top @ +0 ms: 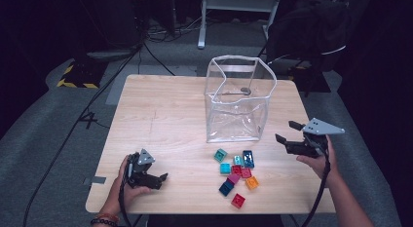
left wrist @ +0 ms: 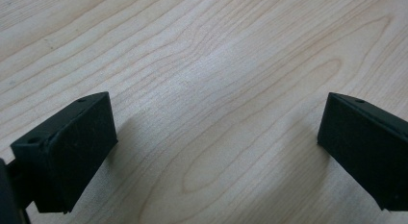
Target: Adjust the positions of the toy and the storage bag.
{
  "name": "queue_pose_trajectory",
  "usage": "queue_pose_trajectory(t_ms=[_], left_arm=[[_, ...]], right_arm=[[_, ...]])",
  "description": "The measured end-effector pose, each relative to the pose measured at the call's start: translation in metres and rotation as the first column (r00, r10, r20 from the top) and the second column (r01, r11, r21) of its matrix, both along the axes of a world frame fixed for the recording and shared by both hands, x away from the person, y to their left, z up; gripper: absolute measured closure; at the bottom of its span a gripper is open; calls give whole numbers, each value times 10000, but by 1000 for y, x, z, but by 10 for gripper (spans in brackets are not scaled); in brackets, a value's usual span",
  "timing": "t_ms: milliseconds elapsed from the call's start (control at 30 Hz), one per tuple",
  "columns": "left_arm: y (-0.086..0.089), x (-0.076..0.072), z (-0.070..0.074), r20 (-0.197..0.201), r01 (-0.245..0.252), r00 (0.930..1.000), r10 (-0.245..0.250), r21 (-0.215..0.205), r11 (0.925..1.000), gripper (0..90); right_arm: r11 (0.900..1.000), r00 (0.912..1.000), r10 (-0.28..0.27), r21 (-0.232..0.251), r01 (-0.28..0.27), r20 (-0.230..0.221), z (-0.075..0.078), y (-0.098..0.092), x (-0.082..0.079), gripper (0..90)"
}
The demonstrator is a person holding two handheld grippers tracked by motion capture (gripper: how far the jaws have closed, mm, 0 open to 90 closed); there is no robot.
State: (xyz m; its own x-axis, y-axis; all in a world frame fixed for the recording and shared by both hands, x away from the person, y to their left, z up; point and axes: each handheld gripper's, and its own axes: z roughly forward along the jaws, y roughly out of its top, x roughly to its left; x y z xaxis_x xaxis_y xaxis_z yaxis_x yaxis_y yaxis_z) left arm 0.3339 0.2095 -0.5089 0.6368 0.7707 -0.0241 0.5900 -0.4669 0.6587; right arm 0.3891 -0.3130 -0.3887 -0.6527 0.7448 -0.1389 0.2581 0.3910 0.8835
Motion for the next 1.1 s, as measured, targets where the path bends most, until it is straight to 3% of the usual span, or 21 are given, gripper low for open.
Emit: queue_pose_trajectory(t_ms=[100,200,367,467,700,933,1100], left_arm=[[0,0,0,-1,1,10000,-1,-1,10000,3],[0,0,0,-15,-2,10000,2,1,10000,4],[0,0,0,-12,-8,10000,8,1,10000,3],[0,0,0,-3,2,10000,-2,-2,10000,3],[0,0,0,-11,-7,10000,7,1,10000,3],[0,0,0,1,-1,10000,1,-1,10000,3],[0,0,0,-13,-4,10000,4,-1,10000,3]], right_arm=[[9995,9996,277,149,-278,113,9,4,5,287],[9983,9963,537,184,-551,665,25,12,11,326],[9970,9927,717,229,-742,967,52,27,24,331],[9959,9912,822,278,-855,1039,60,36,30,331],[9946,9899,1023,95,-1037,977,66,54,42,330],[9945,9894,943,-552,-886,1107,61,78,56,329],[9931,9932,950,-752,-899,670,57,85,69,329]])
